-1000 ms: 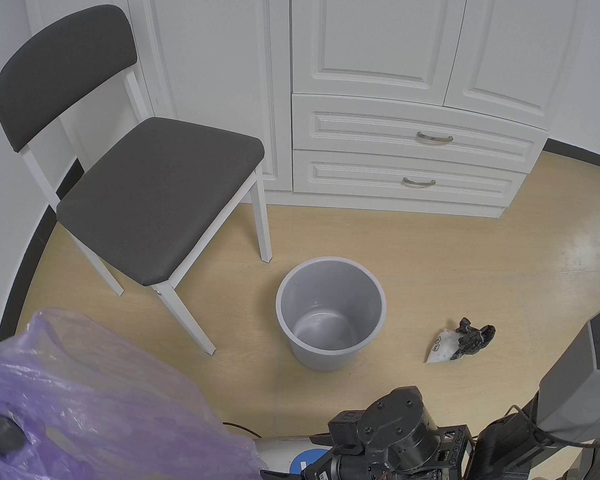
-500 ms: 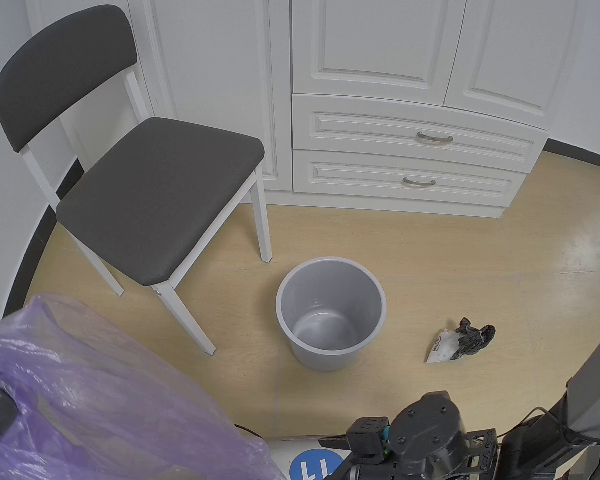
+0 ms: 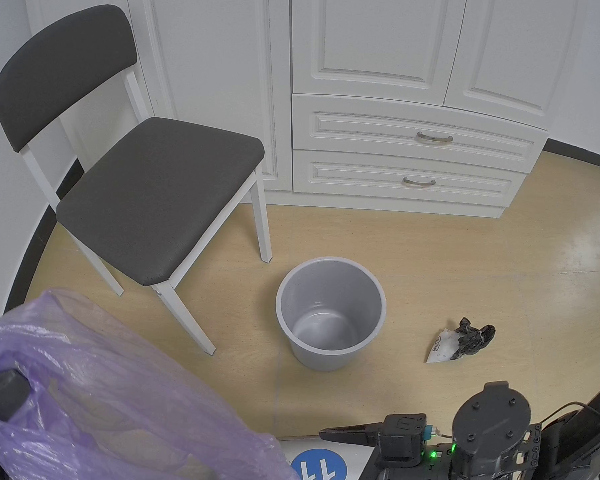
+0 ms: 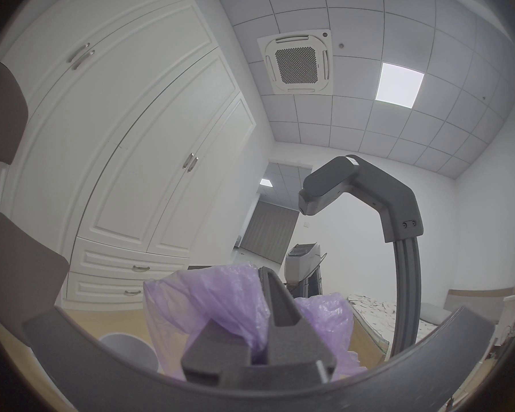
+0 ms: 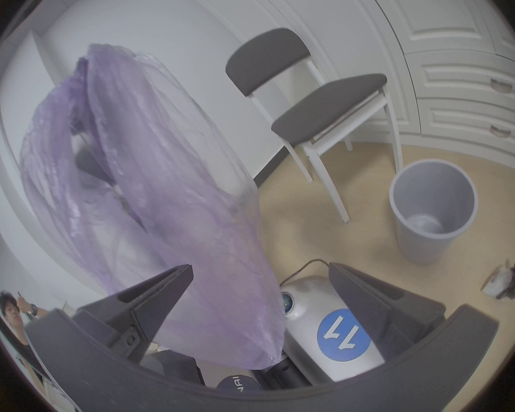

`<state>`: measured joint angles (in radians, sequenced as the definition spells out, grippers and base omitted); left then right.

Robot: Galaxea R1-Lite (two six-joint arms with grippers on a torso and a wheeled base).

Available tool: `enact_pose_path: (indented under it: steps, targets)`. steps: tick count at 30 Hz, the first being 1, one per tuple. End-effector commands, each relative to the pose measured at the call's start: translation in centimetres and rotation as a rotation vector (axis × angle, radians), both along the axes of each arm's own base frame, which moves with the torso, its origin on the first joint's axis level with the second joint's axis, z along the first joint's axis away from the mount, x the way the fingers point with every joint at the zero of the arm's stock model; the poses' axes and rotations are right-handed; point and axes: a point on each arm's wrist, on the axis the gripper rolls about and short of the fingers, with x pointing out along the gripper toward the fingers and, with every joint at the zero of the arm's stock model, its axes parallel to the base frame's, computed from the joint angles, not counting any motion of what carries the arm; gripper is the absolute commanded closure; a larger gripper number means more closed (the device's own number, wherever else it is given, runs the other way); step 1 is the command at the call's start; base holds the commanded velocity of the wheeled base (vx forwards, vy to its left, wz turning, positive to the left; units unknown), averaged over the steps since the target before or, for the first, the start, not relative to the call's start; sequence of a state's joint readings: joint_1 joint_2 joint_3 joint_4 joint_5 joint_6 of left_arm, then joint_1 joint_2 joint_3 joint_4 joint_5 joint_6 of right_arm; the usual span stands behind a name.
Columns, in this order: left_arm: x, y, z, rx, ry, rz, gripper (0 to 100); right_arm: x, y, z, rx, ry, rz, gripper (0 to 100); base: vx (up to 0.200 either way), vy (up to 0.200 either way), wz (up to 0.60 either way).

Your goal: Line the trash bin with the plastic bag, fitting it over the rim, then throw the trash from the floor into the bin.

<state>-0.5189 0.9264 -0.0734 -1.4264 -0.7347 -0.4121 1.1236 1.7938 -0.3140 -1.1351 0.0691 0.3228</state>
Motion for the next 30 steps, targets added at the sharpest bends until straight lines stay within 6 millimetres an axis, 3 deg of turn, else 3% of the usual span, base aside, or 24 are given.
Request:
enact_pose_path:
  steps: [1,8,13,21,30]
  targets:
    - [0.3,0.0,-0.1,0.006,0.011,0.017,100,-0.3,-0.8,0.6,0.018,-0.016,0.005,0,0.000,0.000,0.00]
    - [0.6,-0.1,0.0,0.006,0.019,0.024,100,-1.0,-1.1,-0.1,-0.011,-0.007,0.072,0,0.000,0.000,0.00]
    - [0.5,-0.1,0.2,0.000,0.009,0.023,100,-0.8,-0.2,-2.4,-0.074,0.061,0.131,0,0.000,0.000,0.00]
    - [0.0,0.1,0.5,-0.016,-0.019,0.016,100,1.6,0.6,-5.0,-0.044,0.049,0.052,0,0.000,0.000,0.00]
    - [0.0,0.1,0.6,-0.020,-0.026,0.016,100,3.1,1.0,-6.0,-0.069,0.036,-0.028,0,0.000,0.000,0.00]
